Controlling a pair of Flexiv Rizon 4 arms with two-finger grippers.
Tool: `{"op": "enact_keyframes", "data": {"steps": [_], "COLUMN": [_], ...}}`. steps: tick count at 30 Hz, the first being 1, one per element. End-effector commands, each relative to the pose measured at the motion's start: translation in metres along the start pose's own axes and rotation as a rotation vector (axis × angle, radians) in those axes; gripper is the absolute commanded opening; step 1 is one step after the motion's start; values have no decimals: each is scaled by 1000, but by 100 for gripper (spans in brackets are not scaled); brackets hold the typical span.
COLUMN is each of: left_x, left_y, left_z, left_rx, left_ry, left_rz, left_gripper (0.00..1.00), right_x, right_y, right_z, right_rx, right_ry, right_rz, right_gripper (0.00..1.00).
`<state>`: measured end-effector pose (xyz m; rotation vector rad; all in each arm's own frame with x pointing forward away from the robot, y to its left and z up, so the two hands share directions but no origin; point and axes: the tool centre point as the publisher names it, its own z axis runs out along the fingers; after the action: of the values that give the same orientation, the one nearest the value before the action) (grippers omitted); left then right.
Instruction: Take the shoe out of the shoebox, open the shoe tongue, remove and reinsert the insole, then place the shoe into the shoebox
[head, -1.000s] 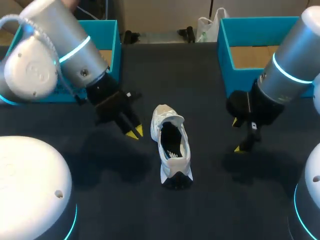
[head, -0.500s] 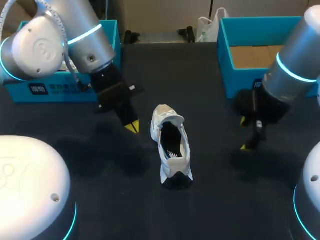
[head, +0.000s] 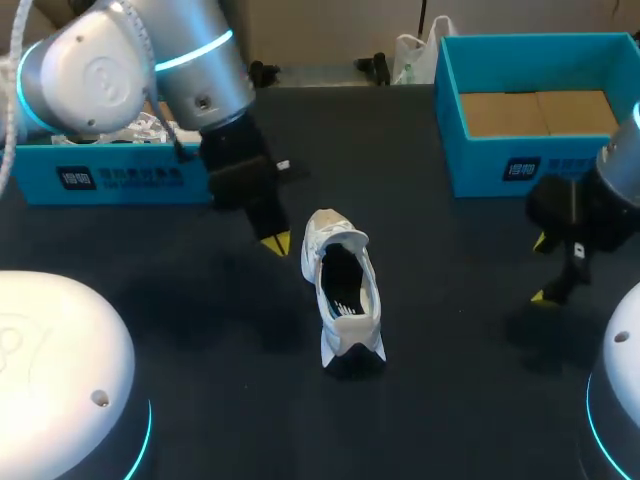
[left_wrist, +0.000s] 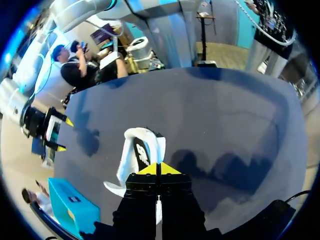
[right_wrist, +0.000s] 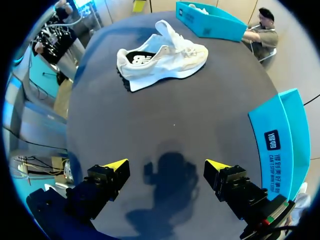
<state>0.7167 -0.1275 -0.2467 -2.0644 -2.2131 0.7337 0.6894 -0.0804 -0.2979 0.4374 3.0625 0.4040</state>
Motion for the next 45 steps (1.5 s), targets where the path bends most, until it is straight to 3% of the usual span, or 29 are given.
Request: {"op": "enact_keyframes", "data": {"steps": [1,7,20,29,34,45], "left_x": [-17,-17,-56,-56,-55,-34], "left_y": [2,2,9,9,14,26], "left_z": [-10,-10,26,26,51,88], "left_rx": [-12,-12,-101,-101,-105,-89], "left_ry": [103,103,330,330,369,424], "left_rz": [13,13,105,105,122,121], "left_gripper": [0,0,0,0,0,0], "right_x": [4,4,4,4,4,4], "right_y": [-3,-3,-3,-3,-3,-3], "right_z": [-1,-1,-1,-1,-1,-1], "right_rx": [-6,-6,-6,-6,-6,-6], "right_ry": [-7,-7,-7,-7,-7,-7], "right_rz": [0,0,0,0,0,0], "right_gripper": [100,100,100,100,100,100]}}
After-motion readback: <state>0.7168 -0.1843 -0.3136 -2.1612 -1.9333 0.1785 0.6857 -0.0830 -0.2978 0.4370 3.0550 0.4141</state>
